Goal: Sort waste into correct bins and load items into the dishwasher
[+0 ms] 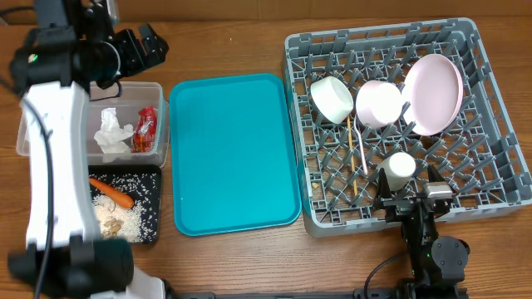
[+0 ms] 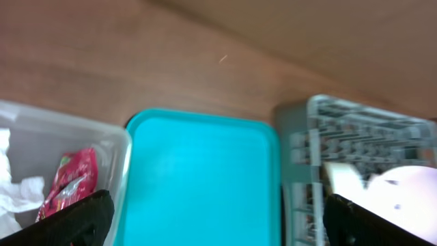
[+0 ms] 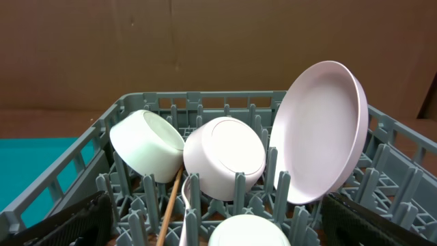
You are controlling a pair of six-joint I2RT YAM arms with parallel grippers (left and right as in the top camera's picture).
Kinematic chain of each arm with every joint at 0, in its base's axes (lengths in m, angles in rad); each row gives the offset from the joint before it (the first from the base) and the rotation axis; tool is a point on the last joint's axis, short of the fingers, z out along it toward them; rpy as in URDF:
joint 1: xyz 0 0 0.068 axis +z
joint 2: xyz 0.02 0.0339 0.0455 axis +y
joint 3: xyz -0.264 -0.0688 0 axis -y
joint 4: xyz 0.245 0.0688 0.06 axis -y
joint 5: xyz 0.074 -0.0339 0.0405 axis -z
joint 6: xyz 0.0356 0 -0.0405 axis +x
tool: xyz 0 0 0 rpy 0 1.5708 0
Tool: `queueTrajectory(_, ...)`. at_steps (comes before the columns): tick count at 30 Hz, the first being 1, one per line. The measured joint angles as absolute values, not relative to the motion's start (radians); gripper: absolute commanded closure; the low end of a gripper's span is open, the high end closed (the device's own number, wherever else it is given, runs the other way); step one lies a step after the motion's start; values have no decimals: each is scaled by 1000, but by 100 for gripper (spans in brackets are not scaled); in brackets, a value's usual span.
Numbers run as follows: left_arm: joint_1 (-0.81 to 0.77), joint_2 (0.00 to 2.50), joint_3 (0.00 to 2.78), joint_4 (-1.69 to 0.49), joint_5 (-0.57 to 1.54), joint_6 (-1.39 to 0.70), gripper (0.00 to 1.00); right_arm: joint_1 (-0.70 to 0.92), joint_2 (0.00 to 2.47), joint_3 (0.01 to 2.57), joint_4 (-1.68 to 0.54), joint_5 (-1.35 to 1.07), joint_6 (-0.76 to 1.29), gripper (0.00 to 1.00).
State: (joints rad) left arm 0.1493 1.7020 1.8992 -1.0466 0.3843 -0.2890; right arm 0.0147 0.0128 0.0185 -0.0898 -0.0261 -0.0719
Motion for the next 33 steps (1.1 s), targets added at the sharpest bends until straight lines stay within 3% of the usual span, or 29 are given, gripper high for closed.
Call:
queueTrajectory(19,-15,1182,1905,-1049,385,-289,0,15,13,19,-89,-26,-72,0)
queueTrajectory(28,-20,1084,1901,-1319,385,-300,0,15,13,19,-89,-26,-72,0)
queueTrajectory(33,-20,978,1802,-1317,385,-344,0,15,13,19,-89,-26,-72,0)
